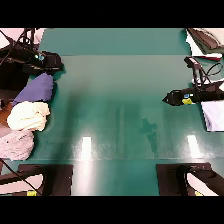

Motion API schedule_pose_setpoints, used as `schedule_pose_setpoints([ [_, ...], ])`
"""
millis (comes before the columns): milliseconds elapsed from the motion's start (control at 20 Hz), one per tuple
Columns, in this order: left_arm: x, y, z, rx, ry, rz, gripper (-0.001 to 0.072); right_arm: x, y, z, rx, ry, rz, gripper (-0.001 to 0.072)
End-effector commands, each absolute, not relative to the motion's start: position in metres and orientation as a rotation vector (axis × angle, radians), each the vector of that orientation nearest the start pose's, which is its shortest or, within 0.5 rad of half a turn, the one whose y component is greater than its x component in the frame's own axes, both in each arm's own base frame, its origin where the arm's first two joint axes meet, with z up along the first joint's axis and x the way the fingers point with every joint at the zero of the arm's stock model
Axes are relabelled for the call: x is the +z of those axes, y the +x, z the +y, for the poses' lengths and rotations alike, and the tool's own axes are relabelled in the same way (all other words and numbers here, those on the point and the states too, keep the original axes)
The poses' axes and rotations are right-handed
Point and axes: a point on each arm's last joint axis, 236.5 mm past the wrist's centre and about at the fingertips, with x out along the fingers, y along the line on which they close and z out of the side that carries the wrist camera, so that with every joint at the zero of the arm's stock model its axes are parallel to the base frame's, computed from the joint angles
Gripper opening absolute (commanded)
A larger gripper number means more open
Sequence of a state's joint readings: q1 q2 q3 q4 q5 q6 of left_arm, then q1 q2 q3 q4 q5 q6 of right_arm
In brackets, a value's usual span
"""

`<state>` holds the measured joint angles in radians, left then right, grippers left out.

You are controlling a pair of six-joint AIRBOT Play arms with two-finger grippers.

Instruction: Fold the shirts.

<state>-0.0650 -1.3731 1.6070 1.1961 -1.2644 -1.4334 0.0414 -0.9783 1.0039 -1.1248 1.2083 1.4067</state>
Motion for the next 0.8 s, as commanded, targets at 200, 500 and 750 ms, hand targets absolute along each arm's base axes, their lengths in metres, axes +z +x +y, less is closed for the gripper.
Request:
schedule_pose_setpoints([
  [200,0.145,0.445,-0.112,-0.394,-0.13,1.002,0.0027,0.076,0.32,0.109,0.404,0.219,1.134,0.0018],
  [500,0.145,0.445,-0.112,-0.394,-0.13,1.002,0.0027,0.075,0.32,0.109,0.399,0.227,1.136,0.0018],
  [750,0.157,0.466,-0.108,-0.355,-0.154,0.906,0.0124,0.075,0.32,0.109,0.399,0.228,1.137,0.0018],
])
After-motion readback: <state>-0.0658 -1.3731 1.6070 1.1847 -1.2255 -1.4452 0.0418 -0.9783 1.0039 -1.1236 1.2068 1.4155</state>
